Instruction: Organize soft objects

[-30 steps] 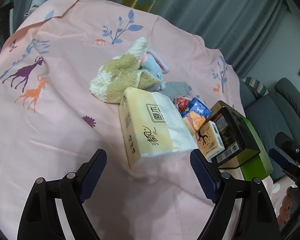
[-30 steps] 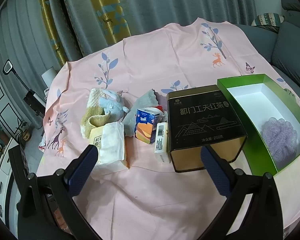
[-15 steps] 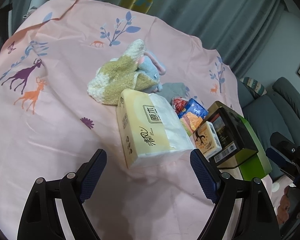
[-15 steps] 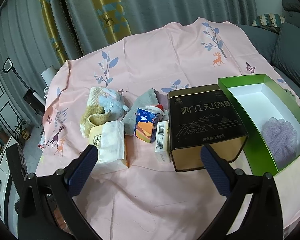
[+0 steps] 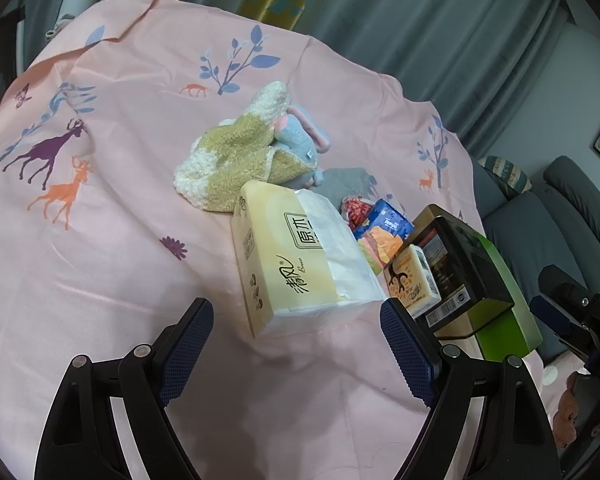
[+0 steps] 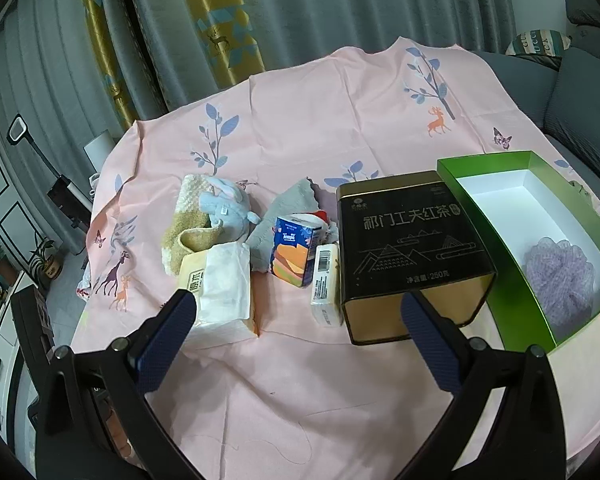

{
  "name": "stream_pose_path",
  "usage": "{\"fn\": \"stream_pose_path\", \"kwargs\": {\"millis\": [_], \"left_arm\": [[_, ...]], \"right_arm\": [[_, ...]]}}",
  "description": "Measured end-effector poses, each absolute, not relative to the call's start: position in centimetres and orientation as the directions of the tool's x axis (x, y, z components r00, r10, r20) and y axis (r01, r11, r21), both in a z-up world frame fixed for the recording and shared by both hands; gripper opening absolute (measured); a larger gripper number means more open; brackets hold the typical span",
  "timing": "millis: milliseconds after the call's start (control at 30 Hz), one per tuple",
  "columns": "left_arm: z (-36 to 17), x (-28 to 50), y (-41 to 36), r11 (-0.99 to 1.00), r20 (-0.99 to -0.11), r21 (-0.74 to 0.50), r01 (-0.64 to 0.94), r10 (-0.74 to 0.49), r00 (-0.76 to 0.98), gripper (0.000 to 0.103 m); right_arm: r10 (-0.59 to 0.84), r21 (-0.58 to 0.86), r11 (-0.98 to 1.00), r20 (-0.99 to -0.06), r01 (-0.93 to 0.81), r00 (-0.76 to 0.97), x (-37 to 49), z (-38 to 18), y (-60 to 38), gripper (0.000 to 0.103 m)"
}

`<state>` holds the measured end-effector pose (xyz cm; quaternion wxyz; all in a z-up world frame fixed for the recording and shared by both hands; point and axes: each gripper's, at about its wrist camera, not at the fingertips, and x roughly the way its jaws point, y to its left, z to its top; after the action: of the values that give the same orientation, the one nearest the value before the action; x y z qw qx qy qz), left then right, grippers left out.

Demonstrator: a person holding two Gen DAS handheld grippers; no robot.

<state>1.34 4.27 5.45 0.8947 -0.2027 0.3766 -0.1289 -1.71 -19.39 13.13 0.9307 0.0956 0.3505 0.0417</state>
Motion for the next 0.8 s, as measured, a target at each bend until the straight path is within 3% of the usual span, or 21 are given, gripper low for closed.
{"fn": "stream_pose_path", "kwargs": {"millis": [800], "left_arm": [[6.11, 1.21, 4.76, 0.881, -0.604, -0.466, 0.082, -0.384, 0.699, 0.086]], "right_arm": [[0.157, 0.21, 0.977, -0.64, -0.025, 0.752, -1.75, 13.24, -19.32, 0.101]]}}
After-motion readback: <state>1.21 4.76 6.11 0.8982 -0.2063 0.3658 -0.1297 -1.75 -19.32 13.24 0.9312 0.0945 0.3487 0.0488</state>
